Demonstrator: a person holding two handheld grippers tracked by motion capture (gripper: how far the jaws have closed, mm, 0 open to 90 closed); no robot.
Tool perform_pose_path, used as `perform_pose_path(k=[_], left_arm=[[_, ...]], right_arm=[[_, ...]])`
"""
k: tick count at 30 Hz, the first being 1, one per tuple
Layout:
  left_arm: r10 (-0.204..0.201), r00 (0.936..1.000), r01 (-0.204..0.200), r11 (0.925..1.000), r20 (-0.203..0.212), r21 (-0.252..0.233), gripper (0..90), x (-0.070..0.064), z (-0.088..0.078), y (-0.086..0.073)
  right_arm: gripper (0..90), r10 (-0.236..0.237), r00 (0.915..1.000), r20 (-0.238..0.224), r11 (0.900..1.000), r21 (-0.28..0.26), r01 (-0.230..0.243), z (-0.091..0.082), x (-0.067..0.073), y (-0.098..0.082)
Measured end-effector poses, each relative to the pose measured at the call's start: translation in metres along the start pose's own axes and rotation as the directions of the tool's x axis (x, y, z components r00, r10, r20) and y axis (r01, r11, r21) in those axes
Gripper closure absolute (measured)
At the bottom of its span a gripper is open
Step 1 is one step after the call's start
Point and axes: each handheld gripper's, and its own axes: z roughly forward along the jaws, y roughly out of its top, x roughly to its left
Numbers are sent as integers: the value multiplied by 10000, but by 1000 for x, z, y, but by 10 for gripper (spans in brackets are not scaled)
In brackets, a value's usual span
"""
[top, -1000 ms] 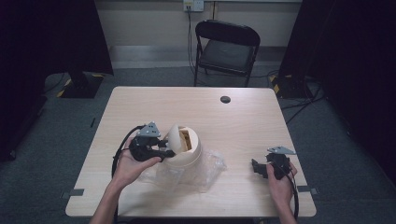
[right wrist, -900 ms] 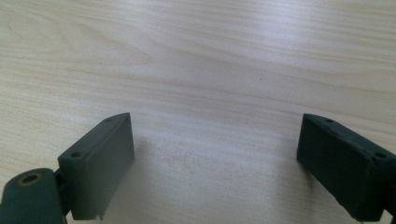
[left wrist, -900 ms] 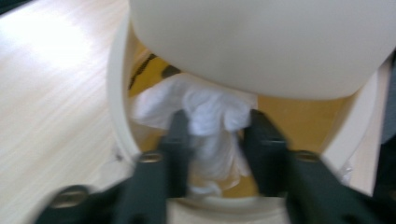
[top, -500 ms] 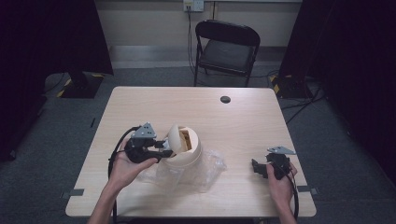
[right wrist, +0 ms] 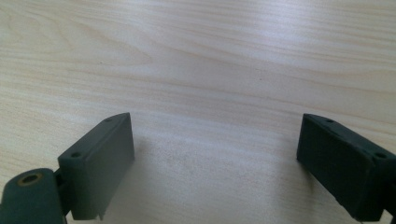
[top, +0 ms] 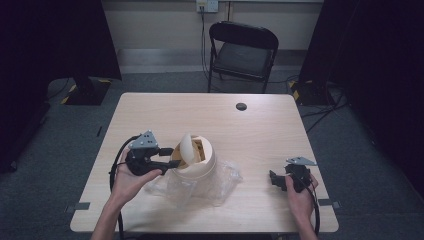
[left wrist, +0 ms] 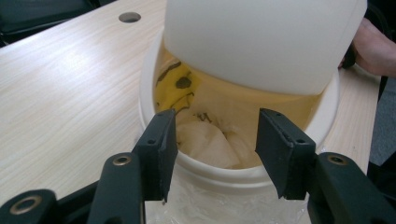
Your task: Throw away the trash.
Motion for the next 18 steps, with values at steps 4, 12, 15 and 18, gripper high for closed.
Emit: perform_pose_path(k=[4, 12, 15, 18], left_arm=[[-270, 9995, 265, 9993, -159, -258, 424, 5, -4, -4], [-739, 9951, 726, 9971, -653, -212, 294, 11, -13, -16], [-1010, 9914, 983, 9945, -833, -352, 230, 15, -19, -22], [-1297, 9871, 1256, 9909, -938, -477, 205, 20, -24, -28]], right_arm=[[103, -13, 10000, -11, 10000, 5, 13, 0, 0, 0], [103, -2, 10000, 0, 10000, 0, 2, 0, 0, 0], [103, 3, 10000, -1, 10000, -1, -3, 0, 0, 0], [103, 3, 10000, 0, 10000, 0, -3, 0, 0, 0]])
